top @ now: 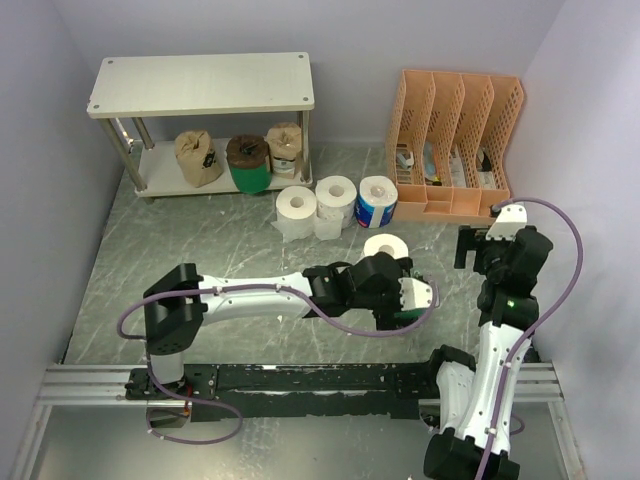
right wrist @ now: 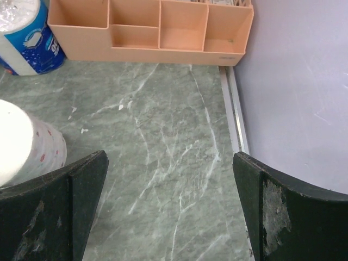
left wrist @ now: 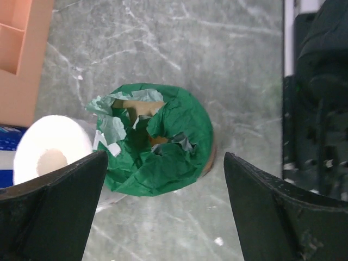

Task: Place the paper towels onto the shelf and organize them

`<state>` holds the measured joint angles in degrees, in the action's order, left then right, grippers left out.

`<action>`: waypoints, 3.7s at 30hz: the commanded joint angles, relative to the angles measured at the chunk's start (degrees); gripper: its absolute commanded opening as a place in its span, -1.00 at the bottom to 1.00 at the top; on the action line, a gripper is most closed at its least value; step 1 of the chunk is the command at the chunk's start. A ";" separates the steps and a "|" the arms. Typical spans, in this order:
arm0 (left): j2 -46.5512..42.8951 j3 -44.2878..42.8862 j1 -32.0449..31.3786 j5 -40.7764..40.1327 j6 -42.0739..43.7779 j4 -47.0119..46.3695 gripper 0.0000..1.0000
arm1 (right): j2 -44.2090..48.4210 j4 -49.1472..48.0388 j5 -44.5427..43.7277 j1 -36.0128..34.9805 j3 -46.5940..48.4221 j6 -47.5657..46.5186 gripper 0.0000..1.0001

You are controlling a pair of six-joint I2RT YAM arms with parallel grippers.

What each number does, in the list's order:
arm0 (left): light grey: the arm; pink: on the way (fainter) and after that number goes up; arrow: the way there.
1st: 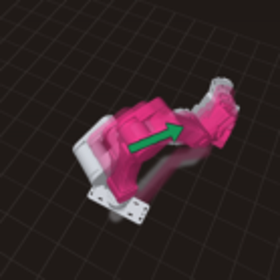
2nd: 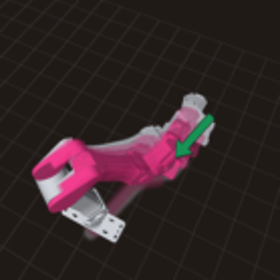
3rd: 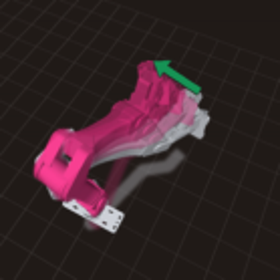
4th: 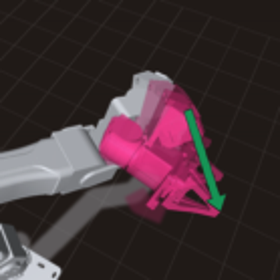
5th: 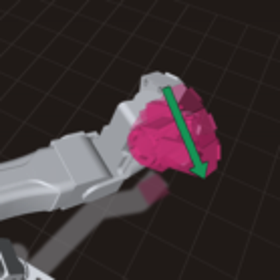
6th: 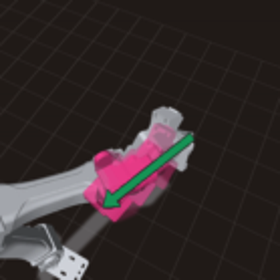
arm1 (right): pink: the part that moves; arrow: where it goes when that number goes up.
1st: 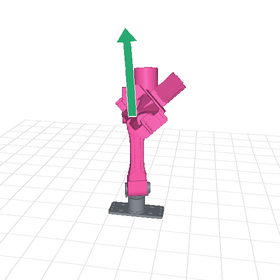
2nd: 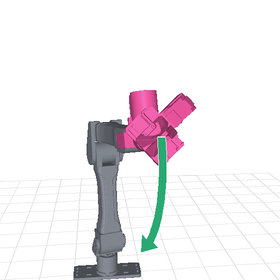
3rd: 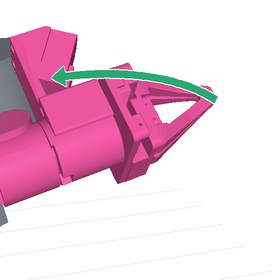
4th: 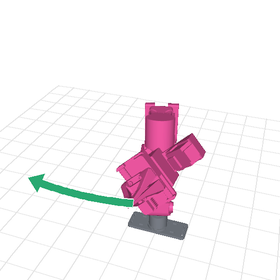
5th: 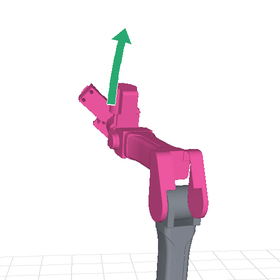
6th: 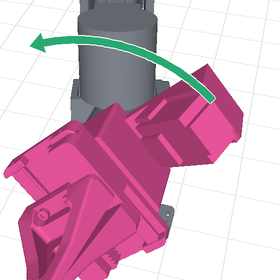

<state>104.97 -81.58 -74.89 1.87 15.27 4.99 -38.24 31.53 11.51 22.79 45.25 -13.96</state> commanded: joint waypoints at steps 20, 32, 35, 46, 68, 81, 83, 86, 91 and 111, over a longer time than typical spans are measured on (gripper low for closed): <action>9.73 -8.99 -1.22 0.65 24.49 13.17 0.96 | -3.34 -0.14 0.58 0.07 1.37 -0.10 1.00; 6.95 -16.19 -1.22 1.44 26.60 25.20 0.96 | -5.41 0.19 2.05 0.07 1.33 -0.72 1.00; 6.66 -16.90 -1.22 1.66 27.11 26.20 0.96 | -5.62 0.27 2.35 0.07 1.33 -0.88 1.00; 8.98 -16.70 -1.21 2.41 26.84 26.13 0.96 | -5.50 0.35 3.07 0.07 1.24 -1.14 1.00; 13.43 -13.62 -1.29 1.77 24.90 15.16 0.44 | -5.34 0.24 2.92 0.07 1.24 -1.07 1.00; 20.36 -21.34 -1.57 8.47 22.17 28.15 -0.85 | -5.25 0.23 2.84 0.07 1.16 -1.03 1.00; 20.74 -21.13 -1.70 9.14 21.41 29.56 -0.86 | -5.13 0.29 2.87 0.07 1.20 -1.07 1.00; 20.68 -20.06 -1.75 6.70 19.45 31.50 -0.86 | -5.15 0.29 2.99 0.07 1.21 -1.12 1.00; 17.74 -15.13 -0.40 -4.54 15.43 35.09 -0.87 | -4.73 0.37 3.25 0.07 1.15 -1.12 1.00; -4.21 -3.83 4.44 -22.24 -4.75 46.28 -0.87 | -4.47 1.00 5.01 0.07 1.50 -1.67 1.00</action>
<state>103.22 -84.16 -70.83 -14.39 15.09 46.17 -43.13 31.64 15.68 22.79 45.32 -14.85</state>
